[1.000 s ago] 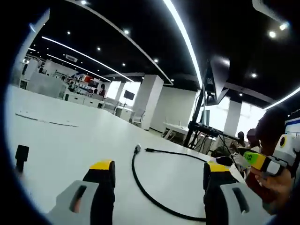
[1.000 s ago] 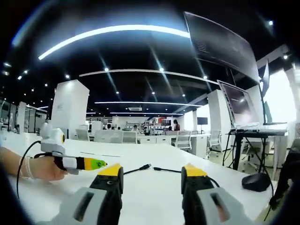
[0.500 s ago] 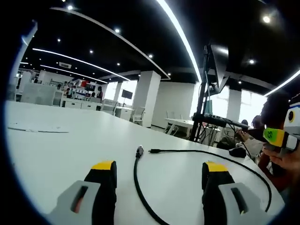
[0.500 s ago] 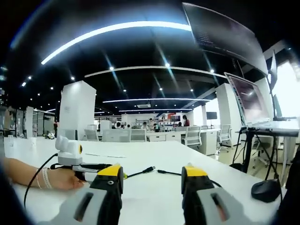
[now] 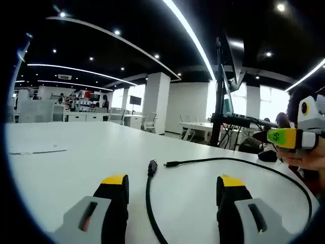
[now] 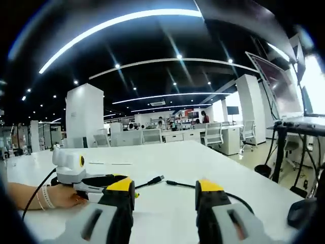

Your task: Find the charging cable on the desk, coil it up and secure with Velcro.

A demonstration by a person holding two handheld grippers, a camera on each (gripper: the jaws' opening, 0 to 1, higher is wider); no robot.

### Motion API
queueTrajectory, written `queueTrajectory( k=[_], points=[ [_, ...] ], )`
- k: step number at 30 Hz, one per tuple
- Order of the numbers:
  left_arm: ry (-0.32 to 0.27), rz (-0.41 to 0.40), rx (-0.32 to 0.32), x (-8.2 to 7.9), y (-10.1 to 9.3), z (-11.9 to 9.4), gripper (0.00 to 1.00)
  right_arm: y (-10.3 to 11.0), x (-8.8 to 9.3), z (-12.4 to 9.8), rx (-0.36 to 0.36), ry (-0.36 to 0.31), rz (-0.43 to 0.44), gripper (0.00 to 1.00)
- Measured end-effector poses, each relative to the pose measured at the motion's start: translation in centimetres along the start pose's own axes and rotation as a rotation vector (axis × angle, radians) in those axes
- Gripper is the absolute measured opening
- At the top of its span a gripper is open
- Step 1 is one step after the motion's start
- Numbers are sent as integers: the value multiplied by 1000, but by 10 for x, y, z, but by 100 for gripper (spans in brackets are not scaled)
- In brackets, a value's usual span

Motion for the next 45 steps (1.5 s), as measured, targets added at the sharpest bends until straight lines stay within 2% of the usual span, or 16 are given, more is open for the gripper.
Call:
queueTrajectory(
  k=[3,4,5,6,11,17,22,24,25,26,29,33,36,38,41,45],
  points=[
    [36,-26,3,3,-1,1,70,0,-2,9,-8,10,-6,49],
    [62,-70,10,6,-3,2,71,-1,-2,14,-10,20,-17,49],
    [59,-119,13,7,-3,4,72,-2,-2,18,-10,30,-27,49],
    [79,-136,2,8,-1,5,72,-3,-2,22,-7,37,-36,49],
    [66,-172,2,5,8,19,73,-11,1,35,10,81,-115,49],
    [78,-203,-10,4,18,32,73,-18,8,52,-8,145,-188,49],
    [62,-152,-16,-6,21,39,73,-23,14,66,-14,184,-238,49],
    [72,-61,-12,-11,23,45,72,-27,14,73,-17,194,-251,48],
    [59,-25,-12,-14,23,49,72,-29,13,78,-22,197,-255,48],
    [57,-27,-10,-15,22,51,70,-30,14,84,-27,207,-263,47],
    [102,19,11,-12,21,60,67,-31,15,96,-56,216,-291,47],
    [124,-1,8,-6,23,64,61,-27,21,112,-115,230,-311,44],
    [116,4,15,-2,23,63,55,-25,29,124,-166,253,-372,38],
    [126,30,9,-2,25,63,55,-24,30,131,-182,251,-362,35],
    [156,70,8,0,27,63,57,-19,31,147,-231,250,-302,30],
    [155,65,25,0,23,66,58,-14,29,158,-296,243,-316,30]
  ],
)
Point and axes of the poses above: the point that each gripper's makers call its tool centre point, and the gripper's own axes: z roughly forward along the fingers, y roughly to its left, x roughly out of its underside, the point moved 4 cm from there along -z, roughly backward along the fingers, and after that the axes turned 8 degrees about x, right-handed, at the moved point
